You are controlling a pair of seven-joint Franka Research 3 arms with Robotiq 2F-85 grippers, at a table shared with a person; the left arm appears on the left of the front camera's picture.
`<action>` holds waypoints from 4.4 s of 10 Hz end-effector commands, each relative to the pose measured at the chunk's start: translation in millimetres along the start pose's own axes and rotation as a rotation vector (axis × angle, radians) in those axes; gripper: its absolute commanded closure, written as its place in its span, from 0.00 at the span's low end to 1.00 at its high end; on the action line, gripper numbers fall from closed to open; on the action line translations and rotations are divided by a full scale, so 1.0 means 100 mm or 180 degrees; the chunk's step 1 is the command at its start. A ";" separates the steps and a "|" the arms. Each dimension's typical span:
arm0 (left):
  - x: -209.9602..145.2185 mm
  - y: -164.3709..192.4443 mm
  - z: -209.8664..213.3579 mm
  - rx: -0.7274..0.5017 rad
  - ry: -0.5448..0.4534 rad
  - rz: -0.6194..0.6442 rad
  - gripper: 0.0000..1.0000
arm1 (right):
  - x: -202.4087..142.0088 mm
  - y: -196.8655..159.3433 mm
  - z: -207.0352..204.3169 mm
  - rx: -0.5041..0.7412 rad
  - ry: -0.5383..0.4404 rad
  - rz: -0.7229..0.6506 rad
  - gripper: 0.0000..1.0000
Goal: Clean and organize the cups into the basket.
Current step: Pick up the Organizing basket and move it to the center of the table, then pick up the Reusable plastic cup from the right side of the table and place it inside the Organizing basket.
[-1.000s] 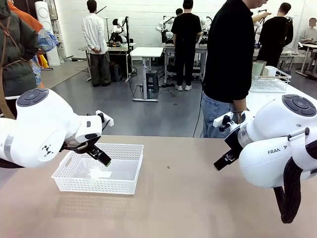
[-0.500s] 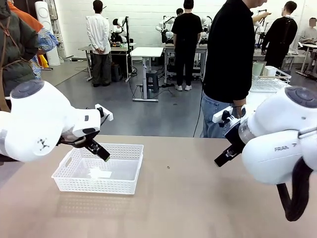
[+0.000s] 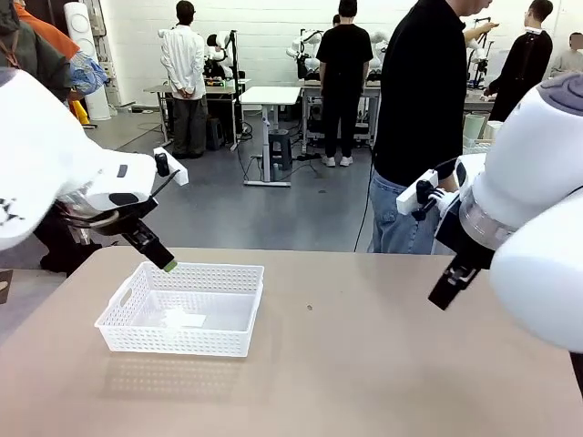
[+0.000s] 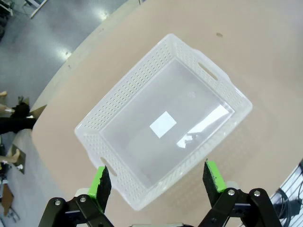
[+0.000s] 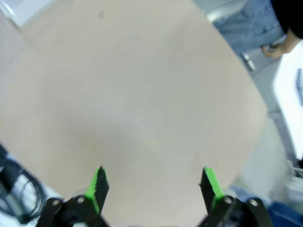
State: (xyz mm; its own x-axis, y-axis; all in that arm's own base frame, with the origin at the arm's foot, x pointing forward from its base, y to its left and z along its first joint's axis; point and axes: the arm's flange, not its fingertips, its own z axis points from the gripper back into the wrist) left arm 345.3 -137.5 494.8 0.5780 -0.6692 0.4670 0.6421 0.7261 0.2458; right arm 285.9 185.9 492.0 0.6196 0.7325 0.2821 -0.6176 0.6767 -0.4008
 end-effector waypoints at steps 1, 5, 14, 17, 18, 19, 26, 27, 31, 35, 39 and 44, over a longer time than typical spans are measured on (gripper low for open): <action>-1.02 -0.42 0.06 0.0136 0.0156 -0.0194 0.00 | -1.11 0.56 -0.19 -0.0157 0.0065 0.0097 0.00; -0.04 -0.03 0.12 0.0031 0.0082 -0.0077 0.00 | -0.07 0.12 0.17 -0.0075 0.0082 0.0069 0.00; -0.69 1.27 0.37 -0.2797 -0.1166 0.1709 0.00 | -1.45 -1.09 -0.10 0.2428 -0.1468 -0.1599 0.00; -1.22 1.86 0.34 -0.2745 -0.1199 0.2395 0.00 | -2.01 -1.39 -0.46 0.3147 -0.1783 -0.1901 0.00; -1.43 2.02 0.36 -0.2769 -0.1262 0.2564 0.00 | -2.20 -1.44 -0.55 0.3270 -0.1846 -0.1997 0.00; -1.63 2.12 0.37 -0.2786 -0.1334 0.2731 0.00 | -2.41 -1.48 -0.62 0.3400 -0.1983 -0.2113 0.00; -2.62 2.49 0.37 -0.2759 -0.1377 0.3470 0.00 | -3.67 -1.48 -0.67 0.3705 -0.3002 -0.2247 0.00; -2.76 2.53 0.38 -0.2663 -0.1427 0.3653 0.00 | -3.69 -1.47 -0.59 0.3604 -0.3028 -0.2260 0.00; -2.97 2.55 0.43 -0.2606 -0.1474 0.3784 0.00 | -3.87 -1.69 -0.62 0.3644 -0.2980 -0.2291 0.00; -2.97 2.55 0.43 -0.2606 -0.1474 0.3784 0.00 | -3.87 -1.69 -0.62 0.3644 -0.2980 -0.2291 0.00; -2.97 2.55 0.43 -0.2606 -0.1474 0.3784 0.00 | -3.87 -1.69 -0.62 0.3644 -0.2980 -0.2291 0.00; -2.97 2.55 0.43 -0.2606 -0.1474 0.3784 0.00 | -3.87 -1.69 -0.62 0.3644 -0.2980 -0.2291 0.00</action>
State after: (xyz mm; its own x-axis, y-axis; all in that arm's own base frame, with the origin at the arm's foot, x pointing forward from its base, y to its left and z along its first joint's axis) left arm 319.1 251.8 455.6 0.8347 0.4583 0.3055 0.1139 0.3990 -0.9099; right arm 179.7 -214.5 396.2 0.7086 -0.2295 0.6672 -0.6118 0.2712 0.7431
